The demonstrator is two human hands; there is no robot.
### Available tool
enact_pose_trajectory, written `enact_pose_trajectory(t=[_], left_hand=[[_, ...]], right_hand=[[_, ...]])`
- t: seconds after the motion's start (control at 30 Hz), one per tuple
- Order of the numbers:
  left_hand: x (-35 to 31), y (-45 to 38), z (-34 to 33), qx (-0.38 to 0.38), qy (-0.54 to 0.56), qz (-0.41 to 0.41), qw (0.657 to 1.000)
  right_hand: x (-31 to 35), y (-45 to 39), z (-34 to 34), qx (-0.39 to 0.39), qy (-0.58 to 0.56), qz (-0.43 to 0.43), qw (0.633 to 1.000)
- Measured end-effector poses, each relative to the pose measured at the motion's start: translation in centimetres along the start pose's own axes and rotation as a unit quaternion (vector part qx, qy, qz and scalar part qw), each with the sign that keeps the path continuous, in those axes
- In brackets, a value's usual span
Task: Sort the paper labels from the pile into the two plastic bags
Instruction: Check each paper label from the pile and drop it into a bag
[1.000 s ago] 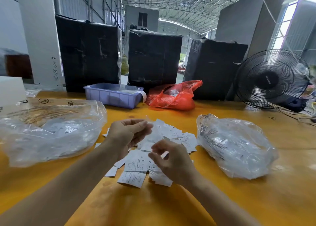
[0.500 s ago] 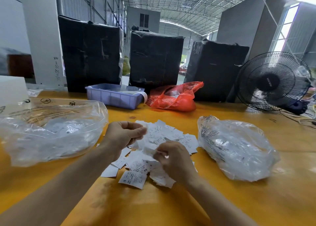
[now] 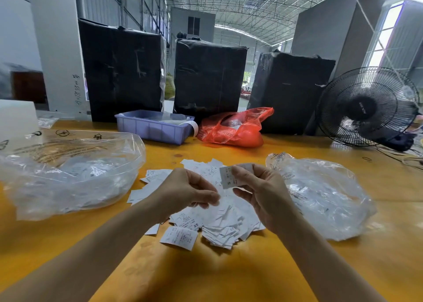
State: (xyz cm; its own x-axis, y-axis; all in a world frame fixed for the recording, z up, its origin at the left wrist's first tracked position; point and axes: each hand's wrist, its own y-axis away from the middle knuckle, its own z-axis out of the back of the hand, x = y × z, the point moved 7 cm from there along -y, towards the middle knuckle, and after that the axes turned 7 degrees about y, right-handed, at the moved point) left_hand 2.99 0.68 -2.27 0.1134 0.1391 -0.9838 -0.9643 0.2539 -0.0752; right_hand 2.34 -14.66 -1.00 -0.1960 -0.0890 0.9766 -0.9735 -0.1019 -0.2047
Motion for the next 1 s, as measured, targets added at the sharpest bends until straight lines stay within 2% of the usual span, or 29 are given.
enact_pose_trajectory(t=[0.2, 0.4, 0.6, 0.8, 0.9, 1.0], left_hand=[[0.2, 0.0, -0.2, 0.014, -0.014, 0.003, 1.000], [0.2, 0.0, -0.4, 0.024, -0.013, 0.002, 1.000], [0.1, 0.1, -0.5, 0.026, -0.018, 0.003, 0.999], [0.2, 0.0, -0.2, 0.012, 0.009, 0.021, 1.000], [0.3, -0.1, 0.2, -0.003, 0.019, 0.023, 1.000], [0.4, -0.2, 0.6, -0.020, 0.012, 0.017, 1.000]], right_hand=[[0.6, 0.6, -0.4, -0.030, 0.082, 0.072, 0.994], [1.1, 0.8, -0.1, -0.068, 0.174, 0.141, 0.972], [1.5, 0.9, -0.6, -0.069, 0.255, 0.195, 0.945], [0.9, 0.5, -0.8, -0.036, 0.269, 0.182, 0.945], [0.3, 0.2, -0.6, -0.025, 0.255, 0.140, 0.956], [-0.5, 0.1, -0.8, 0.026, 0.224, 0.088, 0.970]])
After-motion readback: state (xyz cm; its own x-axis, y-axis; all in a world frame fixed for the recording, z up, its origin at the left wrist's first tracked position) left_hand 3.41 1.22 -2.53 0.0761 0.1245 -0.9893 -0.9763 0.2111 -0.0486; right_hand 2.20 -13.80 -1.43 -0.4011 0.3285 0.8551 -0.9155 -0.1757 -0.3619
